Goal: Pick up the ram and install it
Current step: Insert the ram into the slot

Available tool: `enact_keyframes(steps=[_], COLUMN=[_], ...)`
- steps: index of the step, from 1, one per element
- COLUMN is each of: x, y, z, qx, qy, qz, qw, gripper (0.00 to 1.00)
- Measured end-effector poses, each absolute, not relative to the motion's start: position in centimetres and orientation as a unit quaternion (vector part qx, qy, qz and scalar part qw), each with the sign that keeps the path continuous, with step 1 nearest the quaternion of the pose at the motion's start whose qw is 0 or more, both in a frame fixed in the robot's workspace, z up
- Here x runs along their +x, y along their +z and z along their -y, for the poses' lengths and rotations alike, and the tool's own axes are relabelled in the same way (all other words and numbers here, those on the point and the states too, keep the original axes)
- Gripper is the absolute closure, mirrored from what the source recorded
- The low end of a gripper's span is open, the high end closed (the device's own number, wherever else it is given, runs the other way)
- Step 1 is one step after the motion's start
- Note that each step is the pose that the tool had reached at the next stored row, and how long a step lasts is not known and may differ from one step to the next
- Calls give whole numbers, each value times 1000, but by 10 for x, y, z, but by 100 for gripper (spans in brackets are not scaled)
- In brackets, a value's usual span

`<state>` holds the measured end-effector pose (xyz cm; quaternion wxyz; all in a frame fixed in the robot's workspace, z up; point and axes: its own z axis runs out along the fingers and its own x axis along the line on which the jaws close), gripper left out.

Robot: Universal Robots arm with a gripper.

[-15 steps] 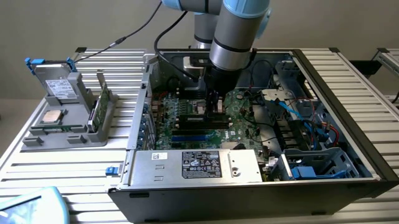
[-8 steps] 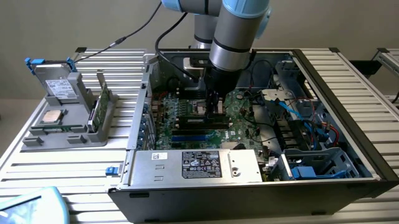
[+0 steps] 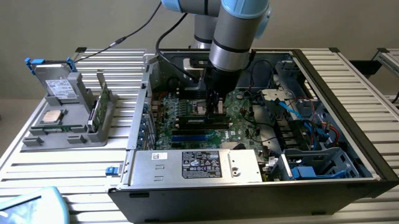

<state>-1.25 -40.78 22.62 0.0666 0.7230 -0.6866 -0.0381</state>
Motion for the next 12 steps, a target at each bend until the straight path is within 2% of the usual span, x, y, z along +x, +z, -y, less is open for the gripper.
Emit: enact_keyframes(steps=[12], x=[-14], y=[222], z=[404], qx=[723], qy=[-35], qz=[687], qw=[70], gripper=[86])
